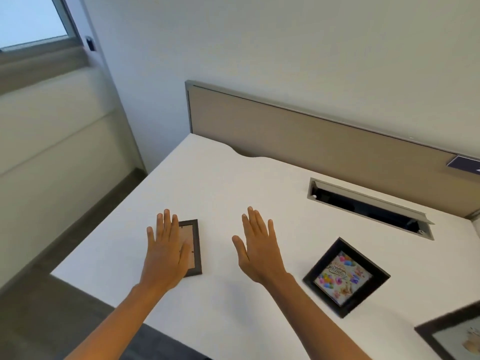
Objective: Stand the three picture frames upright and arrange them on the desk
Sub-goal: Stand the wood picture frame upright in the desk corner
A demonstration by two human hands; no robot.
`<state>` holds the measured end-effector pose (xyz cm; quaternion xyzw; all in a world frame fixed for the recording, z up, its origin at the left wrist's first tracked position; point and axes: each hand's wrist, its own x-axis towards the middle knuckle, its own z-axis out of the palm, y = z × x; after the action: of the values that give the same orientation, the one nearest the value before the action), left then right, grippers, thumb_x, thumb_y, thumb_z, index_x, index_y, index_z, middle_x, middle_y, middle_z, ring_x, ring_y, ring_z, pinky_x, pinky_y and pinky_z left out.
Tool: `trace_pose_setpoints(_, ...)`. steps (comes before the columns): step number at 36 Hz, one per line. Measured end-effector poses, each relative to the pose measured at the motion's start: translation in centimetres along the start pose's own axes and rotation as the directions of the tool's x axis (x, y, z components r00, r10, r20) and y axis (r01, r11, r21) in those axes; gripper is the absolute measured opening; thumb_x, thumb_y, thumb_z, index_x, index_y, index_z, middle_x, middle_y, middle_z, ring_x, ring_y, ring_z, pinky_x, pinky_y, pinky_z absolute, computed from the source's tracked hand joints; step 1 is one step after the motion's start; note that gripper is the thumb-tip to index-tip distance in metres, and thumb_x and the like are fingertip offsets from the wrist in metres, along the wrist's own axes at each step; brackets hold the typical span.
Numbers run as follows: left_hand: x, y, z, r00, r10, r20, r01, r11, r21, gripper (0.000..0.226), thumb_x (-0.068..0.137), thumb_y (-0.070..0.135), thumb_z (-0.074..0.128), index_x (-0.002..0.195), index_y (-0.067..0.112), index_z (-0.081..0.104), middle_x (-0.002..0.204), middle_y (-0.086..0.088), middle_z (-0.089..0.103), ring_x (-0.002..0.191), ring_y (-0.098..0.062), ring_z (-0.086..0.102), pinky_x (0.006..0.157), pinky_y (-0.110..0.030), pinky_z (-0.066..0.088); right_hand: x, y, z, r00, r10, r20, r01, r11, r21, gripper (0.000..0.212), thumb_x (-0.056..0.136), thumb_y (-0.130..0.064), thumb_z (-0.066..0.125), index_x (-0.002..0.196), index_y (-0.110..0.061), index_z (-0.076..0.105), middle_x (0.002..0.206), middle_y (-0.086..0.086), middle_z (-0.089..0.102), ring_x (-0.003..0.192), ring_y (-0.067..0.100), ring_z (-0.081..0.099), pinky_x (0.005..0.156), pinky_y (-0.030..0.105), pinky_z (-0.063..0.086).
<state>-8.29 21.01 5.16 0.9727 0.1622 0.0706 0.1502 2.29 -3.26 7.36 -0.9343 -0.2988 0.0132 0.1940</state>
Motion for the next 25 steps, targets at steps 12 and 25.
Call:
trace_pose_setpoints(12, -4.1, -7.4, 4.2, 0.979, -0.182, 0.095, 0.183, 0.983, 0.003, 0.08, 0.099, 0.061, 0.004, 0.162, 0.013, -0.008, 0.171, -0.008, -0.021, 0.158, -0.028, -0.016, 0.125, -0.047, -0.007, 1.4, -6.5, 8.4, 0.969, -0.071, 0.238, 0.073, 0.997, 0.0, 0.074, 0.111, -0.057, 0.014, 0.172, -0.016, 0.016, 0.182, 0.002, 0.001, 0.168, 0.02, -0.006, 0.136, 0.052, -0.003)
trace_pose_setpoints(25, -6.8, -8.4, 9.3, 0.872, -0.368, 0.321, 0.45, 0.861, -0.237, 0.087, 0.106, 0.05, 0.038, 0.163, 0.012, -0.014, 0.172, -0.007, -0.019, 0.156, -0.02, -0.021, 0.126, -0.04, -0.008, 0.6, -9.4, 12.9, 0.864, 0.241, 0.442, -0.284, 0.958, 0.033, 0.086, 0.106, -0.057, 0.048, 0.17, -0.018, 0.006, 0.165, 0.007, 0.046, 0.15, 0.029, 0.044, 0.126, 0.051, 0.033)
